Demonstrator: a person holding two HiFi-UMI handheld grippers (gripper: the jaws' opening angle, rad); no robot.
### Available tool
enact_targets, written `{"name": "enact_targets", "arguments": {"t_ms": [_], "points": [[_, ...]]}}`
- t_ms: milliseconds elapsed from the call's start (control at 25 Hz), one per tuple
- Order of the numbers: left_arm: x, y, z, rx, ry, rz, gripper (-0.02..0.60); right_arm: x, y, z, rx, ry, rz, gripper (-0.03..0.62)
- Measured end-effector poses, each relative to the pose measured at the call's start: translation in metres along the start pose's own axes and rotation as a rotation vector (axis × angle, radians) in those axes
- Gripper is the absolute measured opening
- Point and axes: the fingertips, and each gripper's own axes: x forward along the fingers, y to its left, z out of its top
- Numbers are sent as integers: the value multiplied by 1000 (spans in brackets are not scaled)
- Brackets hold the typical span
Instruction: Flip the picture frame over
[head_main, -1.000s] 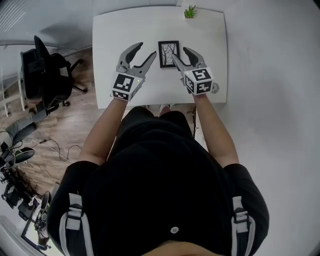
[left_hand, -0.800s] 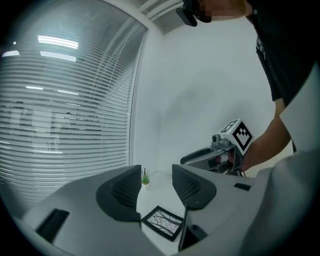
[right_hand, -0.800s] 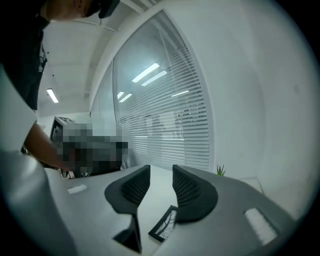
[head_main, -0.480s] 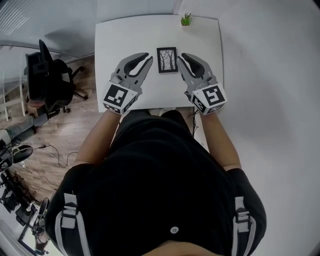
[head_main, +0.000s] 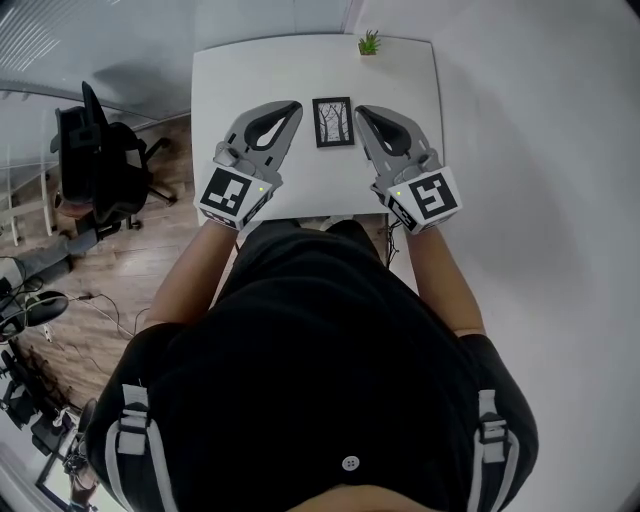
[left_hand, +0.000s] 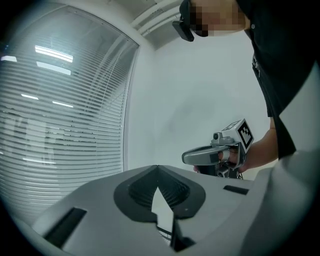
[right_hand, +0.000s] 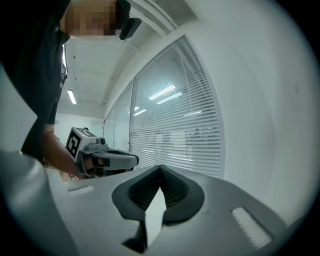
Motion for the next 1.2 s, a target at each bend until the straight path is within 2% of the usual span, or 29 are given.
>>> {"name": "enact_targets", "arguments": {"t_ms": [200,600,800,1200], "points": [[1,-3,13,25,-22,-17,8,0,1,6,1,-10,0,9],[6,-7,6,16,-5,-54,8,2,-4,7,20,-13,-8,9],[4,-6,1,-5,-5,-58,8,4,-2,3,26,-9,-7,9],[4,-4,2,1,-1,-46,8,5,-3,3,30,-6,-4,9]]}}
